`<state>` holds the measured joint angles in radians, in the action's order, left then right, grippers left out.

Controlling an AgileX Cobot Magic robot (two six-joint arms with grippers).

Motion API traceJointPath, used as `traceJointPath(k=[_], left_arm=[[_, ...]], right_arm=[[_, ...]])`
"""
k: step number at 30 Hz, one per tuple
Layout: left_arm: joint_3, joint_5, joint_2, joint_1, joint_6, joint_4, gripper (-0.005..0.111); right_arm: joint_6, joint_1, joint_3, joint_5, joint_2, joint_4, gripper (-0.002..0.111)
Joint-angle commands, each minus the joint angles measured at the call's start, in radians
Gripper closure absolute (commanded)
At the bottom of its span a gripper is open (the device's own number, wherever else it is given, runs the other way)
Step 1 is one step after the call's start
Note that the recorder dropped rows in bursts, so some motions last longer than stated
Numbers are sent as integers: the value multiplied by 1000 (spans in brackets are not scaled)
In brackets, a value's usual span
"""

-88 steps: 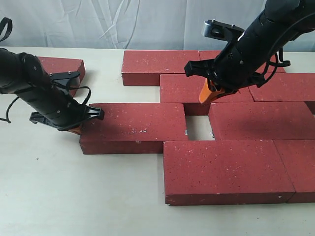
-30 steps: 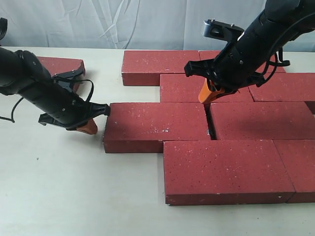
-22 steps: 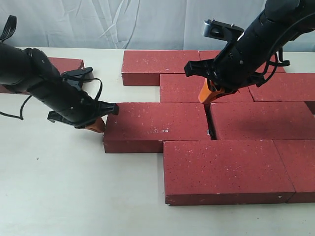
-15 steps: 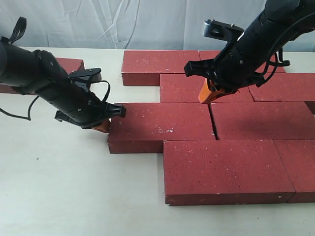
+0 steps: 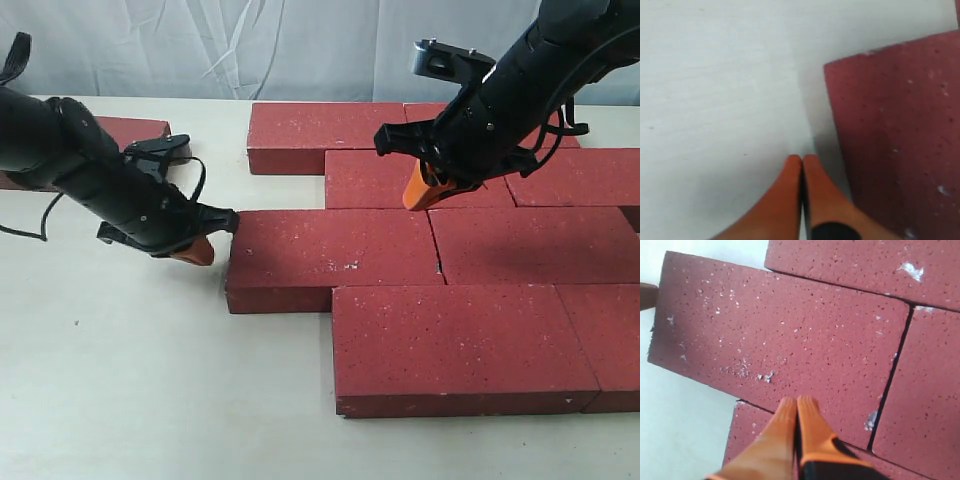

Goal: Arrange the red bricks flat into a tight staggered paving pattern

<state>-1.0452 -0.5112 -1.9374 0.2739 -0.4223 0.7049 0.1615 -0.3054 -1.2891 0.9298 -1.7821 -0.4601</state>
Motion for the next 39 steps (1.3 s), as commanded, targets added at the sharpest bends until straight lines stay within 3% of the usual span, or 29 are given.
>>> traceJointPath(k=[1,17,25,33,39], left_arm=[[-4,-7,26,-76,2,11,107],[-4,88,229,-255,-7,-15,107],[-74,114,243,-264,35,-246,107],[-252,-6,179,-264,269,-570,107],[-389,-55,63,-280,292,-615,107]], right_arm=[[11,6,-3,-7,9,-2,109],[20,6,-3,-8,9,-2,109],[22,6,-3,-6,9,0,109],[22,3,-3,-13,9,4,109],[22,3,-3,-13,9,4,109]])
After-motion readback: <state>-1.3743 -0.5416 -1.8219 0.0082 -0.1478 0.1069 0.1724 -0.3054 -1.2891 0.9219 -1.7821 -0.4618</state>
